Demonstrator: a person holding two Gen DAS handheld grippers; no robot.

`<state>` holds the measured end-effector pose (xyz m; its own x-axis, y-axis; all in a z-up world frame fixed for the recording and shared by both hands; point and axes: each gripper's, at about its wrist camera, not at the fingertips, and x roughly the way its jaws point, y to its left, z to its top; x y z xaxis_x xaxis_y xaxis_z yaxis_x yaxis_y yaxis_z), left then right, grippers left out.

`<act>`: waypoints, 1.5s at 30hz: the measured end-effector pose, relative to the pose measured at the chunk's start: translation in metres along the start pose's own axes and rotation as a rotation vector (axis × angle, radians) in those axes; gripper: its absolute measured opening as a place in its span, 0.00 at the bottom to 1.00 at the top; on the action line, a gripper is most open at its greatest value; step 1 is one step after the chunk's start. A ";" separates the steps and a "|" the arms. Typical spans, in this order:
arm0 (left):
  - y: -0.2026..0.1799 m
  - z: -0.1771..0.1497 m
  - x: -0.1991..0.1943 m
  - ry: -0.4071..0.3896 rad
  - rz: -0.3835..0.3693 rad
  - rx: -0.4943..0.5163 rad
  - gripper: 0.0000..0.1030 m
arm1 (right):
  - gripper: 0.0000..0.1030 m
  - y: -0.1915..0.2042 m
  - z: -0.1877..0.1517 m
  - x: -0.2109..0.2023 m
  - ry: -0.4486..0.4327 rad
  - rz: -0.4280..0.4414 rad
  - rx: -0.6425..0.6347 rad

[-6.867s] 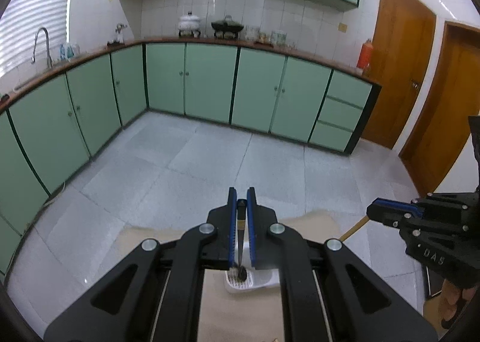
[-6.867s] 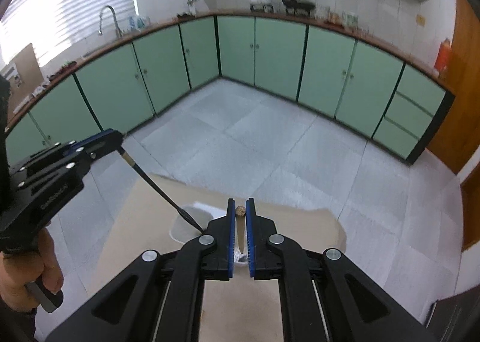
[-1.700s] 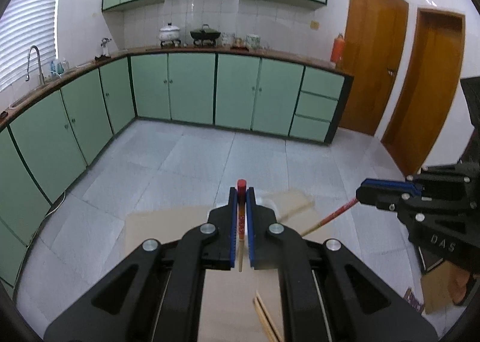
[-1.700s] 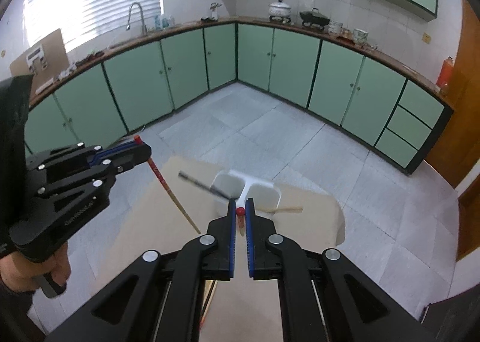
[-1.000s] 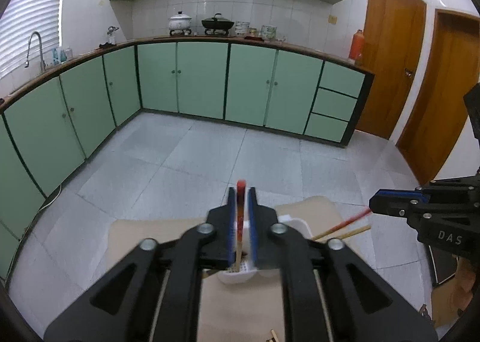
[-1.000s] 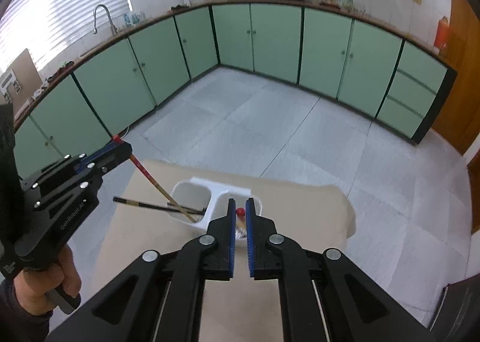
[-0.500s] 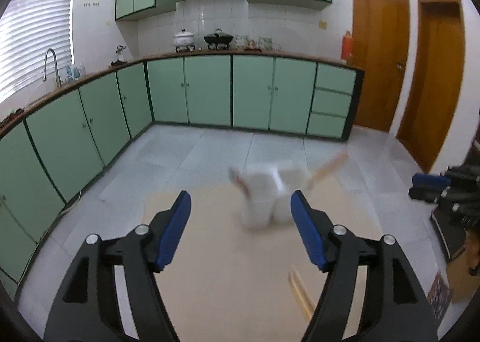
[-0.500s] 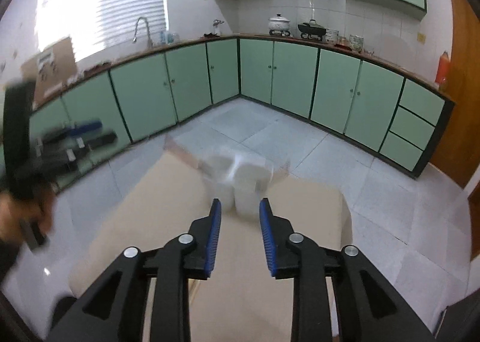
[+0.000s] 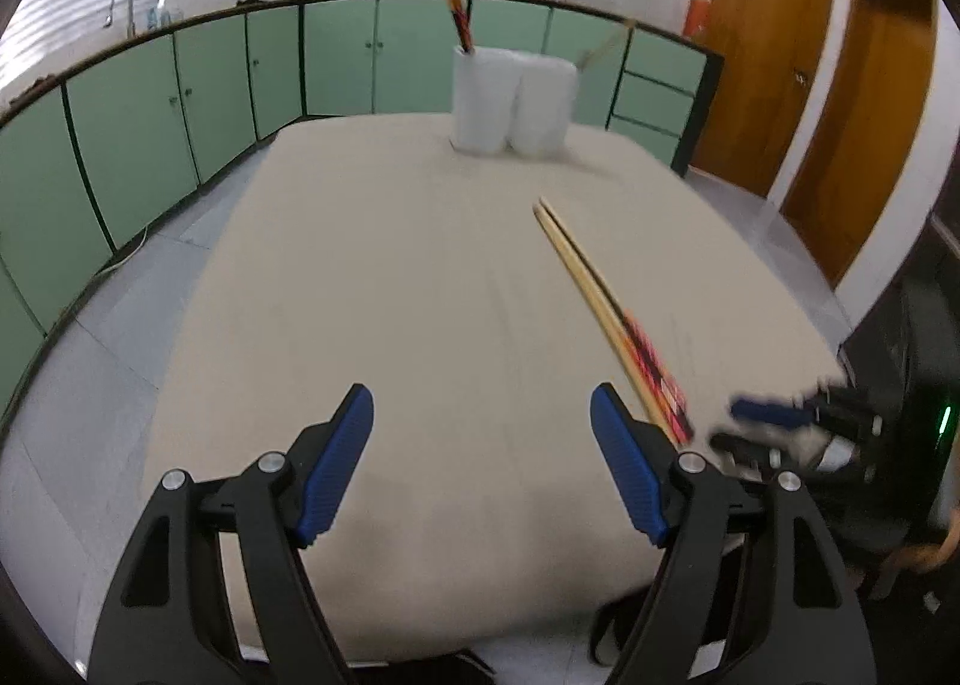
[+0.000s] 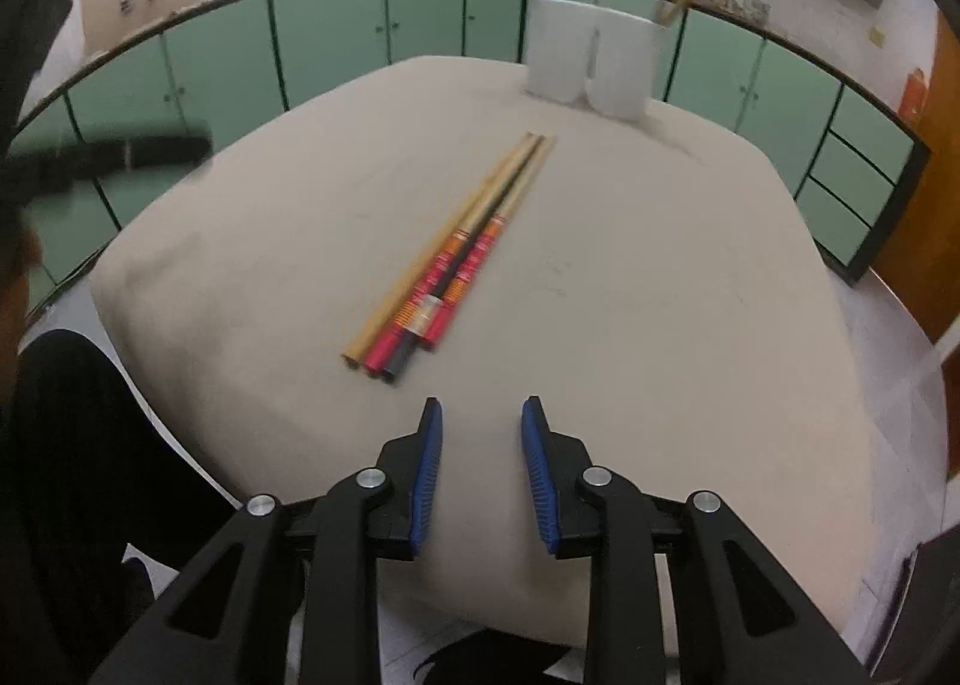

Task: Organize utensils
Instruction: 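Move both tools back to the remaining chopsticks on the table, then grasp a red-patterned chopstick with the right gripper while the left grasps a plain wooden chopstick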

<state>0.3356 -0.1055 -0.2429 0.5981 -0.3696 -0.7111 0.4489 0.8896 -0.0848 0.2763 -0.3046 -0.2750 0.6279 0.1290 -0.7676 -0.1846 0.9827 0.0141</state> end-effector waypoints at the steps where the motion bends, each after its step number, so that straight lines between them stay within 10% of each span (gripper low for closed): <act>1: -0.005 -0.003 0.001 0.004 0.002 0.018 0.71 | 0.27 0.002 0.003 0.001 -0.003 -0.001 -0.005; 12: -0.013 -0.013 0.016 0.037 -0.033 0.058 0.70 | 0.08 -0.006 0.018 0.017 -0.031 0.000 0.020; 45: -0.067 -0.020 0.060 0.104 0.014 0.106 0.68 | 0.06 -0.048 0.002 0.007 -0.040 0.006 0.146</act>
<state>0.3281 -0.1822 -0.2933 0.5352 -0.3221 -0.7809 0.5118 0.8591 -0.0036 0.2912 -0.3502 -0.2795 0.6575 0.1372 -0.7408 -0.0785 0.9904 0.1138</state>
